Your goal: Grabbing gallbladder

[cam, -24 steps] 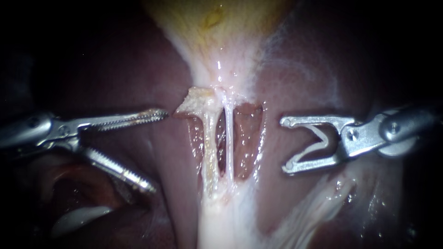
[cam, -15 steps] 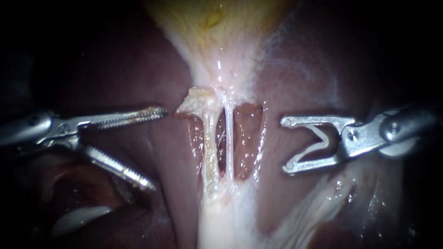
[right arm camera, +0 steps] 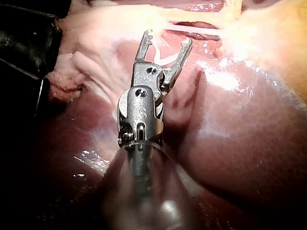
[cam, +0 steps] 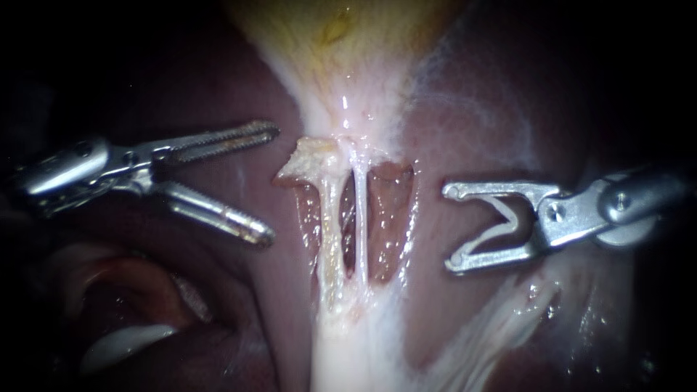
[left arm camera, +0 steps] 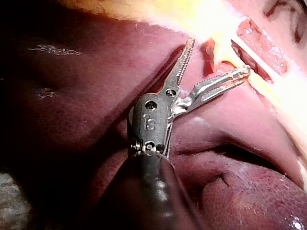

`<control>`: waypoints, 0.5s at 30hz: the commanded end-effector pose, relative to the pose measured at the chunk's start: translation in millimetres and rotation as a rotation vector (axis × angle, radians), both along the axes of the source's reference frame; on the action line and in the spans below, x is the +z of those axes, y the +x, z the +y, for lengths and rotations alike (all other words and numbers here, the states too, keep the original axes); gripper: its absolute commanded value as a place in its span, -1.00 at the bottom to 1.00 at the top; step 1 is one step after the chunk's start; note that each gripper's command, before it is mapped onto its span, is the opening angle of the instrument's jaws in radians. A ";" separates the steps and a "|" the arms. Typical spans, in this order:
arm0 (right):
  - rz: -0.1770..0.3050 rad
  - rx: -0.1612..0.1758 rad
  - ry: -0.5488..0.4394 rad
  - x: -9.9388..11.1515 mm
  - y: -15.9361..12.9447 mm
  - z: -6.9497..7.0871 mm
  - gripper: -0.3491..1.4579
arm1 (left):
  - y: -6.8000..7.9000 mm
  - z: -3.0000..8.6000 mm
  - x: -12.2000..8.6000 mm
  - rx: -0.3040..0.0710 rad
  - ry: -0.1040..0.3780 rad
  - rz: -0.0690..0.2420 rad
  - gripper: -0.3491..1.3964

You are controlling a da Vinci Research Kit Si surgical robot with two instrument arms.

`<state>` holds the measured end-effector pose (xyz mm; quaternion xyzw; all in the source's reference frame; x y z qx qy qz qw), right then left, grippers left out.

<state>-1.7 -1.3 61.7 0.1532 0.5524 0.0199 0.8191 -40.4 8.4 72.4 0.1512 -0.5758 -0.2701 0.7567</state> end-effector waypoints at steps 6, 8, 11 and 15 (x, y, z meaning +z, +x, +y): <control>0.000 0.000 0.000 0.0 0.0 0.0 -0.06 | -0.8 -0.2 0.4 -0.021 0.040 0.001 0.00; 0.000 0.000 0.000 0.0 0.1 0.0 -0.06 | -0.8 -0.1 0.5 -0.026 0.051 0.001 -0.11; 0.000 0.000 0.000 0.0 0.1 0.0 -0.06 | -0.6 -0.2 0.4 -0.034 0.055 0.006 -0.29; 0.000 0.000 0.000 0.0 0.1 0.0 -0.06 | -0.1 -0.3 0.4 -0.049 0.071 0.011 -0.59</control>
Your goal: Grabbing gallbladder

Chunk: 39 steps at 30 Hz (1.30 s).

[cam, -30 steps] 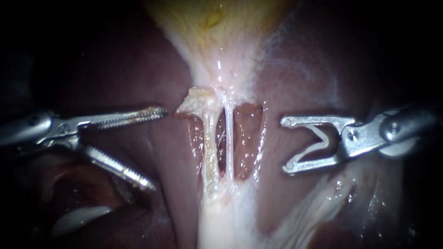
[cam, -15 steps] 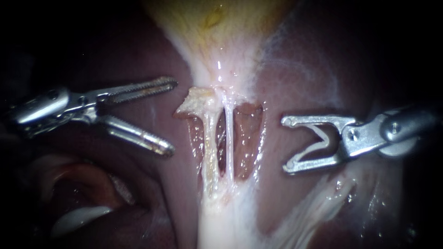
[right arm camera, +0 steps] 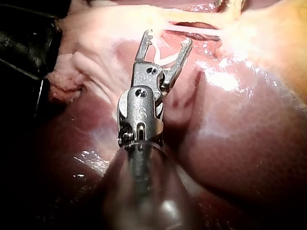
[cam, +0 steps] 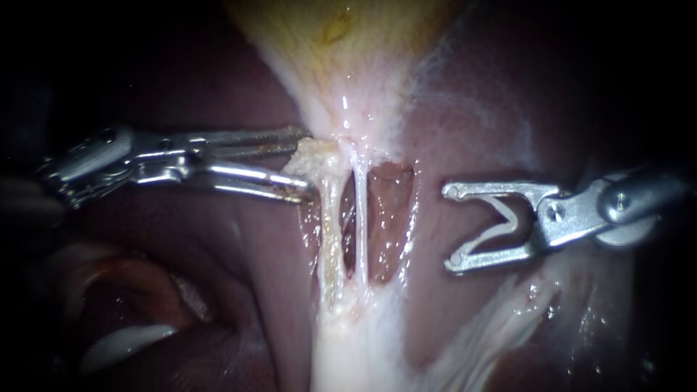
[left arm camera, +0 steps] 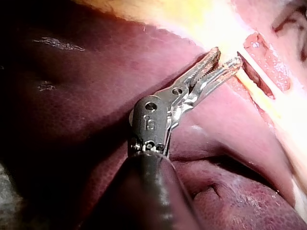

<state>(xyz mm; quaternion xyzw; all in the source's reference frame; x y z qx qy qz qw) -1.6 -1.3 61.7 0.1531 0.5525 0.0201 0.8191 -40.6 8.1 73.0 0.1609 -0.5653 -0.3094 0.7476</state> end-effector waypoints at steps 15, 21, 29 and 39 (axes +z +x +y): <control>0.000 0.000 0.000 0.0 0.0 0.0 -0.07 | 2.3 -0.9 -1.7 -0.025 0.062 0.001 -1.00; 0.000 0.000 0.000 0.0 0.0 0.0 -0.07 | 3.4 -1.0 -4.3 -0.026 0.073 -0.001 -1.00; 0.000 0.000 0.000 0.0 0.0 0.0 -0.07 | 5.1 -0.3 -8.2 -0.044 0.089 -0.013 -1.00; 0.000 0.000 0.000 0.0 0.0 0.0 -0.07 | 5.2 -0.3 -9.2 -0.052 0.098 -0.014 -1.00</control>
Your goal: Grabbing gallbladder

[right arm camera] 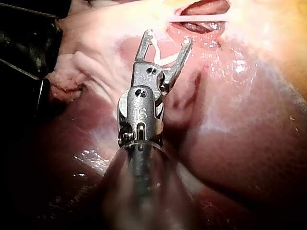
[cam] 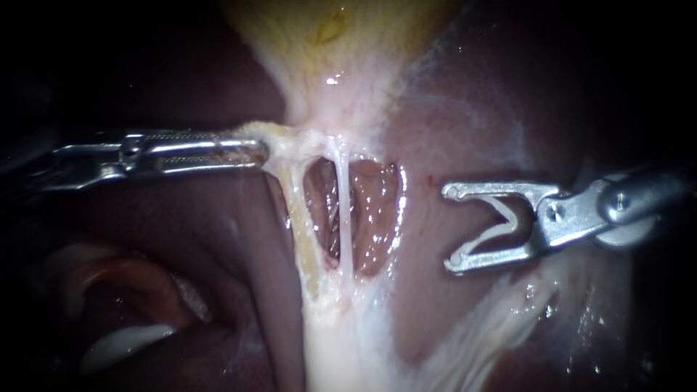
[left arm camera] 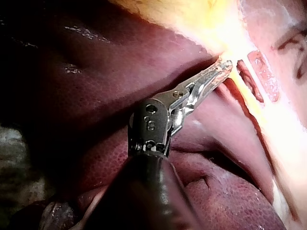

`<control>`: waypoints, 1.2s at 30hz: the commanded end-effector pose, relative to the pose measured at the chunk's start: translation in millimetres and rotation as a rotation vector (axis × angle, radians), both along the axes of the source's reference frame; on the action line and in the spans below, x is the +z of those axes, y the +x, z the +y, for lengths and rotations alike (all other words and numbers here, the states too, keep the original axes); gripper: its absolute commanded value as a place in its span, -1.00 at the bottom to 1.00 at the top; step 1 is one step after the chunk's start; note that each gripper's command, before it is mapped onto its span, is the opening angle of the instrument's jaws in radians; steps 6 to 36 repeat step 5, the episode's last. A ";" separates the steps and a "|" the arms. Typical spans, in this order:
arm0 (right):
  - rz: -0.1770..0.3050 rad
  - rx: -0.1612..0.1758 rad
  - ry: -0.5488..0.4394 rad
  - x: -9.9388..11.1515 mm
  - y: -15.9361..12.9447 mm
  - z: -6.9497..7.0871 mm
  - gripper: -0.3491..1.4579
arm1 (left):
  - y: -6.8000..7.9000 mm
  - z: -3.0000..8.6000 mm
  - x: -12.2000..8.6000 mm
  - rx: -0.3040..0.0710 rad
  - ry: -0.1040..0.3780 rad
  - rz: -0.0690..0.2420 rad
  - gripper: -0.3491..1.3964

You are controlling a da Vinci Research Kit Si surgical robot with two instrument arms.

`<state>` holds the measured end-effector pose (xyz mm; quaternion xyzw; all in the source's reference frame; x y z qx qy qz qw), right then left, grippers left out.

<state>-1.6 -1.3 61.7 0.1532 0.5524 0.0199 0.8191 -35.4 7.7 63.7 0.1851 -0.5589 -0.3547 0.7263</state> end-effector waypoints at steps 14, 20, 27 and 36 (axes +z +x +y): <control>0.000 0.000 0.000 0.0 0.0 0.0 -0.07 | 0.0 0.0 0.0 -0.001 -0.001 0.001 -1.00; 0.000 0.000 0.000 0.0 0.0 0.0 -0.07 | 0.0 0.0 0.0 -0.001 -0.001 0.001 -1.00; 0.000 0.000 0.000 0.0 0.0 0.0 -0.07 | 0.0 0.0 0.0 -0.001 -0.001 0.001 -1.00; 0.000 0.000 0.000 0.0 0.0 0.0 -0.07 | 0.0 0.0 0.0 -0.001 -0.001 0.001 -1.00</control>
